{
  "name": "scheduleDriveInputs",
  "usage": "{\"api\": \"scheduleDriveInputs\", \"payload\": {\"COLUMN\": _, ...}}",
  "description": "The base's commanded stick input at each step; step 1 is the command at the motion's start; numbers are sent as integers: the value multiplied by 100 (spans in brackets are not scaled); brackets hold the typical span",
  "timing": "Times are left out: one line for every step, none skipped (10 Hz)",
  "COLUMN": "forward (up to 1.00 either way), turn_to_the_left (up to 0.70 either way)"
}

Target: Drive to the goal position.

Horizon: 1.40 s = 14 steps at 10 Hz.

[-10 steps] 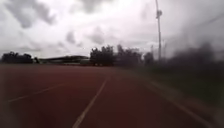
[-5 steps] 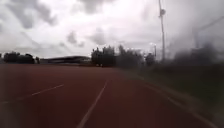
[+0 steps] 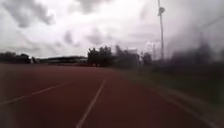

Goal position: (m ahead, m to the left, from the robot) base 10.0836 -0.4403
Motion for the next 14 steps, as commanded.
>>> {"api": "scheduleDriveInputs", "payload": {"forward": 85, "turn_to_the_left": 0}}
{"api": "scheduleDriveInputs", "payload": {"forward": 85, "turn_to_the_left": 0}}
{"api": "scheduleDriveInputs", "payload": {"forward": 85, "turn_to_the_left": 0}}
{"api": "scheduleDriveInputs", "payload": {"forward": 85, "turn_to_the_left": 0}}
{"api": "scheduleDriveInputs", "payload": {"forward": 85, "turn_to_the_left": 0}}
{"api": "scheduleDriveInputs", "payload": {"forward": 85, "turn_to_the_left": 0}}
{"api": "scheduleDriveInputs", "payload": {"forward": 85, "turn_to_the_left": 0}}
{"api": "scheduleDriveInputs", "payload": {"forward": 85, "turn_to_the_left": 0}}
{"api": "scheduleDriveInputs", "payload": {"forward": 85, "turn_to_the_left": 0}}
{"api": "scheduleDriveInputs", "payload": {"forward": 85, "turn_to_the_left": 0}}
{"api": "scheduleDriveInputs", "payload": {"forward": 85, "turn_to_the_left": 0}}
{"api": "scheduleDriveInputs", "payload": {"forward": 85, "turn_to_the_left": -16}}
{"api": "scheduleDriveInputs", "payload": {"forward": 85, "turn_to_the_left": -31}}
{"api": "scheduleDriveInputs", "payload": {"forward": 85, "turn_to_the_left": -30}}
